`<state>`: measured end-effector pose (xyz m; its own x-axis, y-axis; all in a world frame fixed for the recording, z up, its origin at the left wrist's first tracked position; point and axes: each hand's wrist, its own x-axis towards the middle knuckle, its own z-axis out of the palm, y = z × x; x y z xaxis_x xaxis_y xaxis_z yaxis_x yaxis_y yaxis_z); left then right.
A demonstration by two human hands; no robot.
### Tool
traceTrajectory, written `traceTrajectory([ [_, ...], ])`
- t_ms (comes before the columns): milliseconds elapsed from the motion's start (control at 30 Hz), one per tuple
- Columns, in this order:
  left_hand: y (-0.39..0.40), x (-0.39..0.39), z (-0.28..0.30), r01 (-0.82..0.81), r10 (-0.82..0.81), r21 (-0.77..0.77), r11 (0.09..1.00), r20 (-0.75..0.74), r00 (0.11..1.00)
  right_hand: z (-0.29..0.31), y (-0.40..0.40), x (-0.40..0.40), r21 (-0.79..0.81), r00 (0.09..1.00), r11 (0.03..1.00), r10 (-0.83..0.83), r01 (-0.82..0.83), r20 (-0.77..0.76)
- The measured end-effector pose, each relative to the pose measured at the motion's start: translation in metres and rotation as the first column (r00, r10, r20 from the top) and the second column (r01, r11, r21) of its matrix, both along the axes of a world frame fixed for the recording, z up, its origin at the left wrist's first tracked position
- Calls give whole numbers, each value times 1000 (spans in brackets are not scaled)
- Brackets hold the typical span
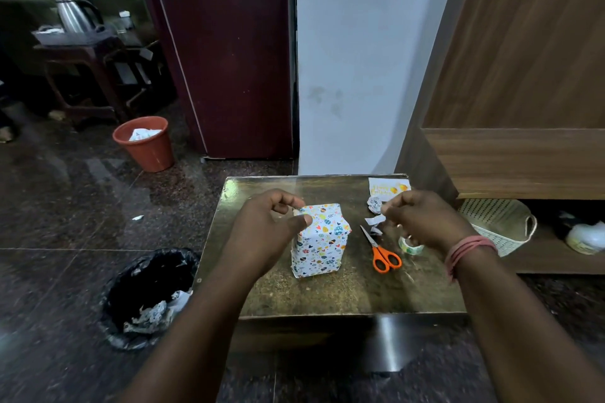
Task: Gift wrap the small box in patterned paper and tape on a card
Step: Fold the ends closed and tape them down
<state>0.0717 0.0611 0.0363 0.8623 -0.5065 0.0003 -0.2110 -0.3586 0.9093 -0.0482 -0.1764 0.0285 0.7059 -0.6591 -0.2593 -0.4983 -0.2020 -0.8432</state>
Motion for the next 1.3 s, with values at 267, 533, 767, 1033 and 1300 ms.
traceTrajectory([
  [267,-9,-6,4,-42,41,14,999,80,996,-27,-42,-17,-424,865,885,-51,-192,-499],
  [533,-14,-16,9,-81,80,-2,997,143,987,-51,-34,-11,-468,836,838,-27,-281,-549],
  [767,-18,-22,15,-43,83,-237,971,162,983,-28,-16,-4,-212,976,972,59,-105,-212],
  [1033,-21,-27,23,158,-187,-359,920,-47,981,34,49,6,128,849,935,235,-330,472],
  [1300,-17,-16,23,222,-332,-499,838,-142,933,35,63,11,192,755,857,289,-478,589],
])
